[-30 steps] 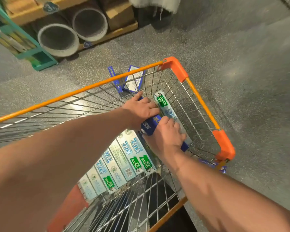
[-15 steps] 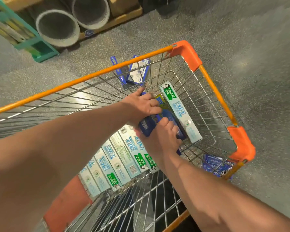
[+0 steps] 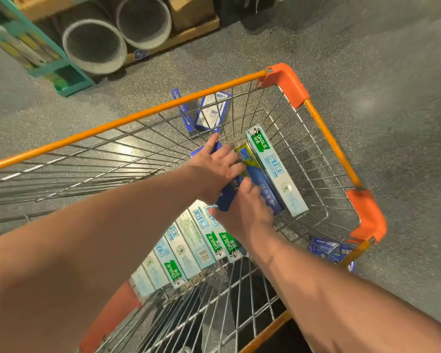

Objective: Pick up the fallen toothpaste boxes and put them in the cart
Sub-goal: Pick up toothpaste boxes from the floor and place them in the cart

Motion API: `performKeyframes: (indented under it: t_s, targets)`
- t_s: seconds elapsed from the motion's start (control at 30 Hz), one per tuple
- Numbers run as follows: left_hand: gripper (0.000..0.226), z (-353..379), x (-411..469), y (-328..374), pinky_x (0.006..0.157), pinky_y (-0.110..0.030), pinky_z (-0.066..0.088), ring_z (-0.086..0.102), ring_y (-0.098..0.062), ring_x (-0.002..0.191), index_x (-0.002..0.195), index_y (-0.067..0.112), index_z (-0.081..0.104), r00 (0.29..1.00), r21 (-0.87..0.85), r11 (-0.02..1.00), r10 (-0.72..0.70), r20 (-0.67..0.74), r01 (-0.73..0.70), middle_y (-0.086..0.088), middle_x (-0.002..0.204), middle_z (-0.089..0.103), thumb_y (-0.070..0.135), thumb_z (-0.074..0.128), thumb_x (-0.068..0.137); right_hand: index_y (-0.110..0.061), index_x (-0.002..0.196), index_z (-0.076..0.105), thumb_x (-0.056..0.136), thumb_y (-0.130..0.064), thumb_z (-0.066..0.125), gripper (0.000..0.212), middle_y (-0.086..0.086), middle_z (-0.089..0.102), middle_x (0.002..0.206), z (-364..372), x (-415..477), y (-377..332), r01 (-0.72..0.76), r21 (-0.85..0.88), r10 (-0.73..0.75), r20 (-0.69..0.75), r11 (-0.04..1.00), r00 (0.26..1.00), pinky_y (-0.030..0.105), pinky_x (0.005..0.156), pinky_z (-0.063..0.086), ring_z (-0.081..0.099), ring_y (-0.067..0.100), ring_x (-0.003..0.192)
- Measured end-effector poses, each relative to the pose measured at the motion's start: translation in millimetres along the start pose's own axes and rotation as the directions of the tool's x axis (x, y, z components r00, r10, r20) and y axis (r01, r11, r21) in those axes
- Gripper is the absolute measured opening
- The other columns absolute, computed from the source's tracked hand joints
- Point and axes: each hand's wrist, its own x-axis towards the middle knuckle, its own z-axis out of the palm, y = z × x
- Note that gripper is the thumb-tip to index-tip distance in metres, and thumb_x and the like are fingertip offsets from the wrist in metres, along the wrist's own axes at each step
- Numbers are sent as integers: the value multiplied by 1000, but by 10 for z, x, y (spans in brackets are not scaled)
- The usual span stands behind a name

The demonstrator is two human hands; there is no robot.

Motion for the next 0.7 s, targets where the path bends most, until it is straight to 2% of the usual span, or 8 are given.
performKeyframes:
  t_s: [0.13,0.23,0.27,0.33,0.4,0.43,0.57,0.7]
  targets:
    - [103,-98,-139,-24,122,-64,-6,-16,-26,156,163,28,1,999,-40,999,14,33,-13,3,171,1,45,68,86,-9,140,26,69,-77,70,108,9,52,131,-79,-67,54,29,-37,-29,-20,999,999,44,91,52,56,27,117]
    - [93,-268,-342,-26,125,-55,-4,-10,-21,157,164,28,3,1000,-82,997,-10,16,11,6,172,0,31,63,92,-11,137,29,70,-76,69,102,9,54,127,-206,-189,83,55,-26,-56,-30,998,998,45,88,53,57,27,112]
    - [90,-338,-427,-22,126,-53,2,-3,-20,158,164,27,8,1000,-132,991,-24,-3,23,5,172,4,26,63,92,-12,137,30,71,-74,68,98,8,54,127,-262,-221,95,56,-23,-57,-27,998,998,45,88,53,57,28,112]
    - [81,-484,-608,-4,123,-50,26,20,-22,155,161,27,22,997,-210,976,-68,-36,59,3,169,19,21,64,92,-14,137,30,81,-66,64,84,8,53,130,-390,-269,118,64,-23,-64,-19,998,998,44,86,50,55,31,117]
    - [75,-632,-800,28,107,-49,48,41,-24,143,159,27,30,990,-214,970,-128,-58,113,3,161,35,23,64,92,-15,135,30,93,-58,55,64,8,53,134,-551,-348,133,64,-40,-65,-39,997,997,43,82,45,55,31,120]
    - [74,-710,-900,52,100,-48,52,47,-24,138,157,27,31,985,-214,966,-160,-62,143,3,156,41,26,65,92,-15,134,32,95,-57,52,61,9,54,134,-648,-399,140,71,-54,-74,-60,996,995,43,83,45,55,31,121]
    - [72,-1057,-1343,232,91,-44,56,55,-27,128,154,25,34,969,-226,952,-232,-85,208,2,148,48,40,66,91,-14,136,39,91,-61,57,68,13,52,136,-1119,-783,165,111,-59,-118,-113,992,987,47,95,45,52,33,126]
    - [72,-1362,-1819,565,89,-44,55,59,-31,123,153,21,36,957,-217,953,-245,-155,209,-4,143,51,47,65,92,-18,132,49,89,-59,58,61,11,57,130,-1494,-1356,334,137,0,-135,-181,991,974,46,97,48,56,35,121]
